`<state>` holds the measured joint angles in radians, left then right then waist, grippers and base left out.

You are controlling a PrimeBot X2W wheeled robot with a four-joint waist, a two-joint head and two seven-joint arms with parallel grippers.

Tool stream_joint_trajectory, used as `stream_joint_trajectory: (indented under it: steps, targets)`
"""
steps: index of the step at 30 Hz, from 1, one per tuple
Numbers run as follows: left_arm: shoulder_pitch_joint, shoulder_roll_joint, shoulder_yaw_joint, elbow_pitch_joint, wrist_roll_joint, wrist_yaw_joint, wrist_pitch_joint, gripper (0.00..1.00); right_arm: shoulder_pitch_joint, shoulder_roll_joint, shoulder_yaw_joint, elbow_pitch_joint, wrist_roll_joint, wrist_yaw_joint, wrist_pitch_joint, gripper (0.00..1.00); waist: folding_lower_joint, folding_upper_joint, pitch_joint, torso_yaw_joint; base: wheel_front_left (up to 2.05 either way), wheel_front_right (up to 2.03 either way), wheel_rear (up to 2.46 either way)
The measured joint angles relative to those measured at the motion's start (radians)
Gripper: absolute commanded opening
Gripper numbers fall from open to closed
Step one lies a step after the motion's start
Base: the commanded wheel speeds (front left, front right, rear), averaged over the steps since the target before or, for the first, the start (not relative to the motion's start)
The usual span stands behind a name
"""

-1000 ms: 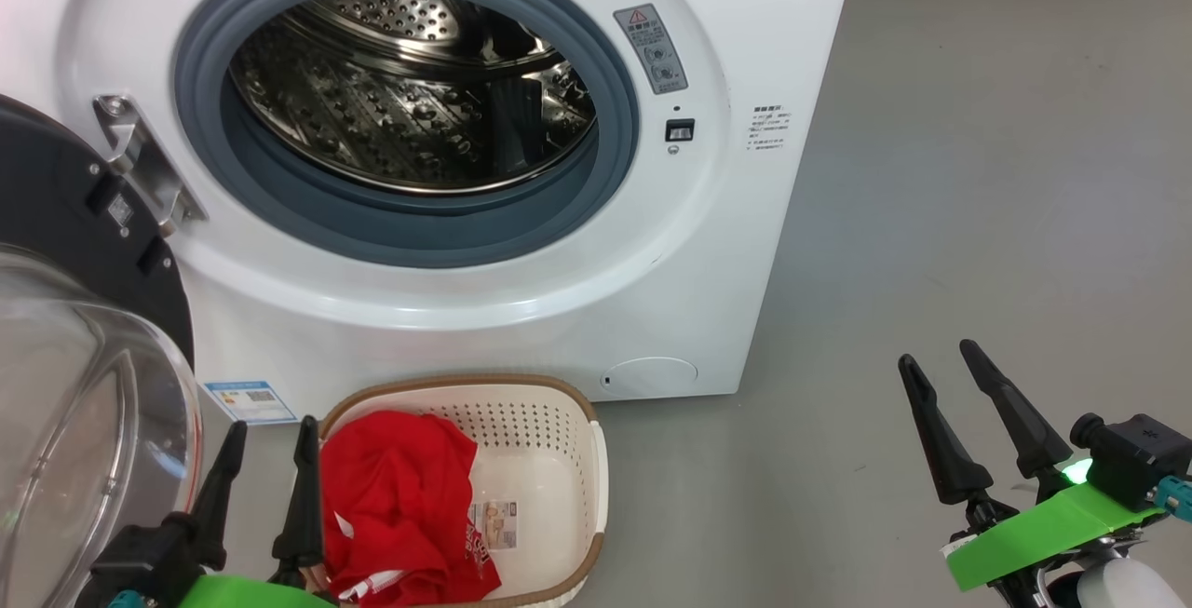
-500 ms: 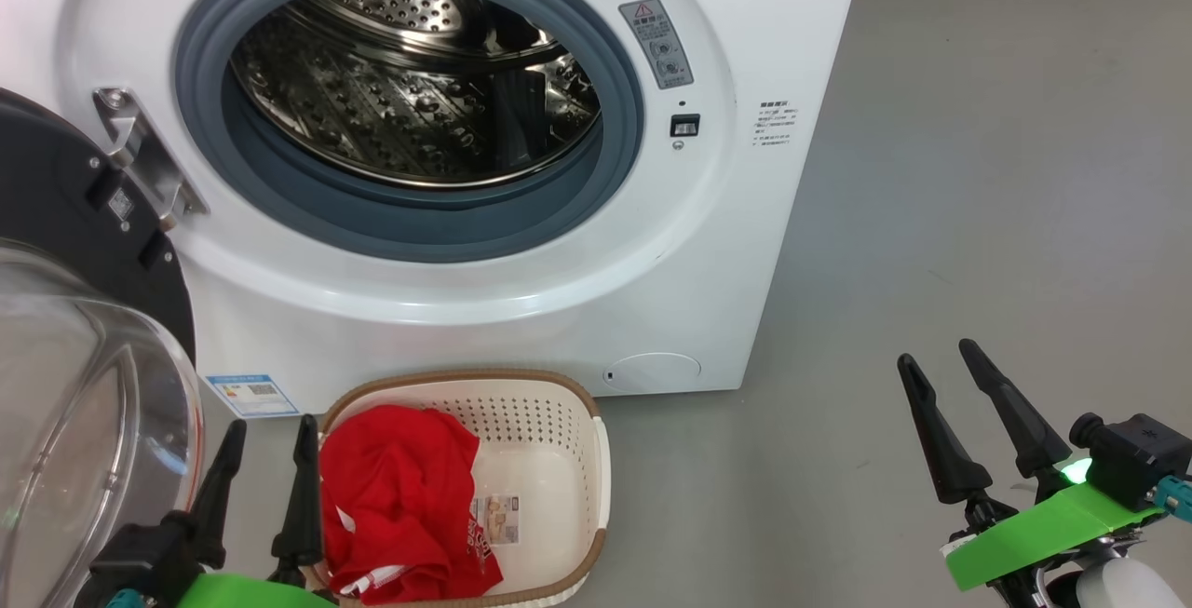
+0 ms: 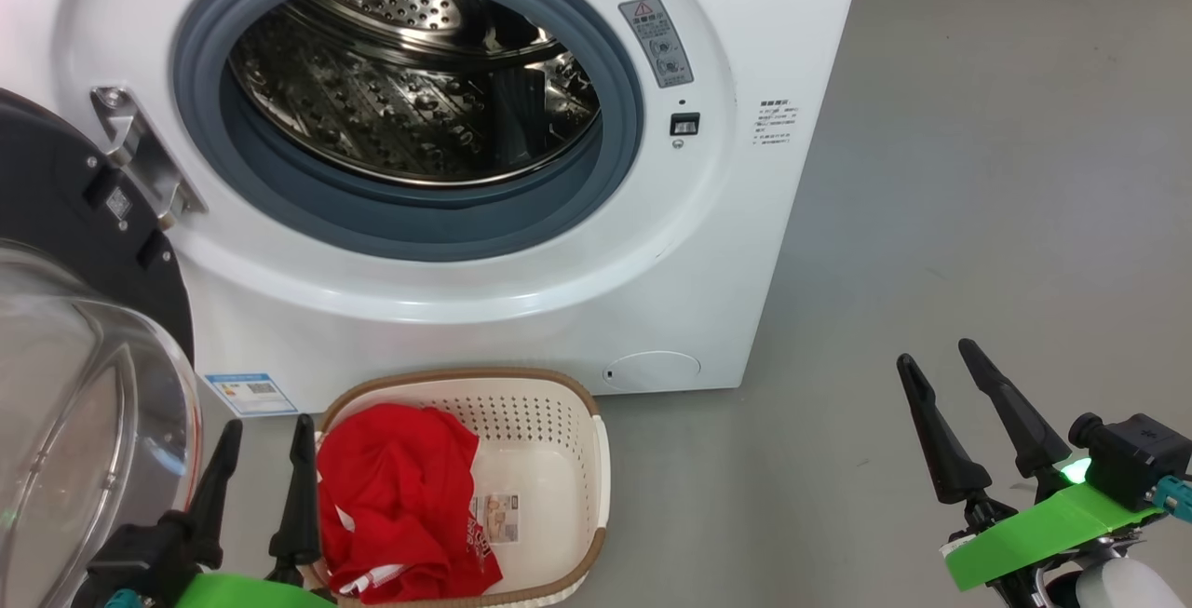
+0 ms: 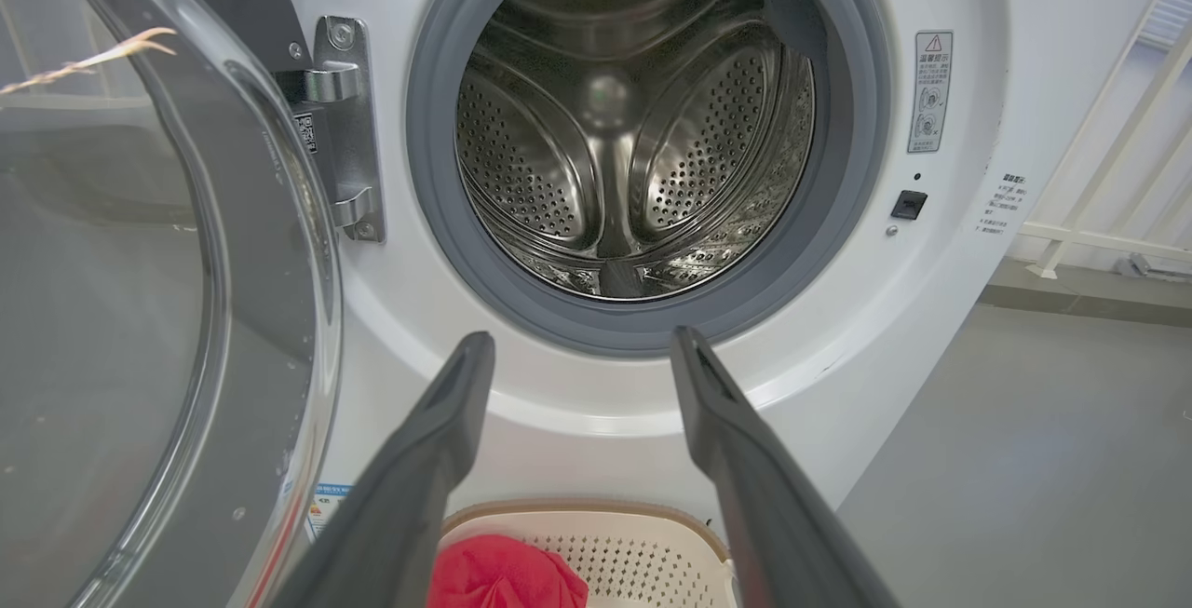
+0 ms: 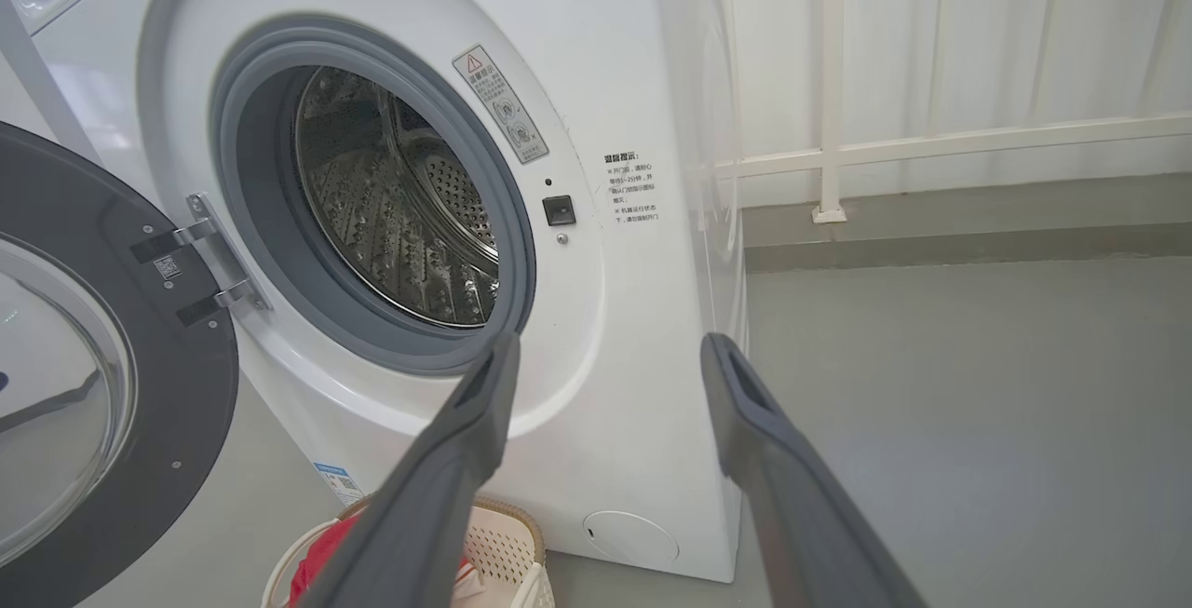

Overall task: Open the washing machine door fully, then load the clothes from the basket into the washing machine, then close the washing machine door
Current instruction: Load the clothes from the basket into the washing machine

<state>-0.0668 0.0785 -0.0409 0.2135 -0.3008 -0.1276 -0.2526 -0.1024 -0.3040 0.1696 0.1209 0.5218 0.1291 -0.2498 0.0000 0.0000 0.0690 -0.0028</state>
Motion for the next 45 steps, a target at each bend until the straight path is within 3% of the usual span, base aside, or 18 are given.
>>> stream_joint_trajectory:
  steps: [23,45]
  targets:
    - [-0.022,-0.012,0.012,0.021,0.026,0.01,0.0,1.0,-0.007,0.002,0.004,-0.007,0.0,0.0,0.0,1.0,-0.0001,0.0,0.051,-0.009,0.0,0.0,0.0]
    - [-0.176,0.004,0.031,0.124,0.044,0.019,0.0,1.0,-0.112,0.035,0.008,-0.033,-0.018,0.0,0.0,1.0,0.0,0.0,0.233,-0.047,0.0,0.0,0.0]
